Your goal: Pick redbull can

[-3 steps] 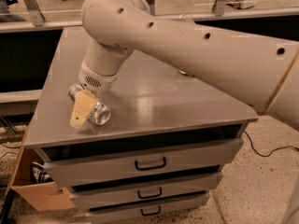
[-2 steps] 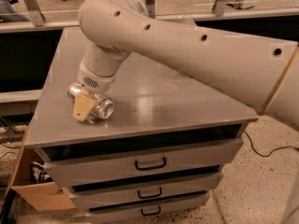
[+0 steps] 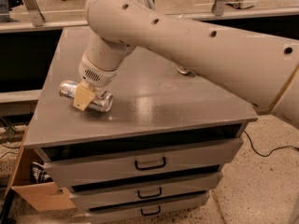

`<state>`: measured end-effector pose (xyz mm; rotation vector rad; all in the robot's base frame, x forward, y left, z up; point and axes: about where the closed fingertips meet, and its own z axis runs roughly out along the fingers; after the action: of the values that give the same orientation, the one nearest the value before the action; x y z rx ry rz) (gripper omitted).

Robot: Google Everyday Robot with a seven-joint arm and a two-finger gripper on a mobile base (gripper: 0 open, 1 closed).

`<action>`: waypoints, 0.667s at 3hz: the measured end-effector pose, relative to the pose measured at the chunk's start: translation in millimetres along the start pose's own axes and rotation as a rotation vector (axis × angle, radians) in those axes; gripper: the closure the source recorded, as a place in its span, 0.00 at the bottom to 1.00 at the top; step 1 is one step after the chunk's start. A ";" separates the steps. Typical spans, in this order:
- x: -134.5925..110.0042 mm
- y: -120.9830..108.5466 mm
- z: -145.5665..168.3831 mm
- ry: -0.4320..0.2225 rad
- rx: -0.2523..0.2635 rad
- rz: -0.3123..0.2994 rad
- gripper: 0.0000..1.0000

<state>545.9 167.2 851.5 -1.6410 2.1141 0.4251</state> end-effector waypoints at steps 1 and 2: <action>-9.2 -16.3 -23.5 -0.099 -0.014 -0.035 1.00; -16.4 -36.2 -50.8 -0.224 -0.071 -0.091 1.00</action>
Offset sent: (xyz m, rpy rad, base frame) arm 0.0548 -0.0415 0.0995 0.4062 -0.0740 0.2558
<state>576.9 147.0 904.3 -1.6372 1.8730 0.6298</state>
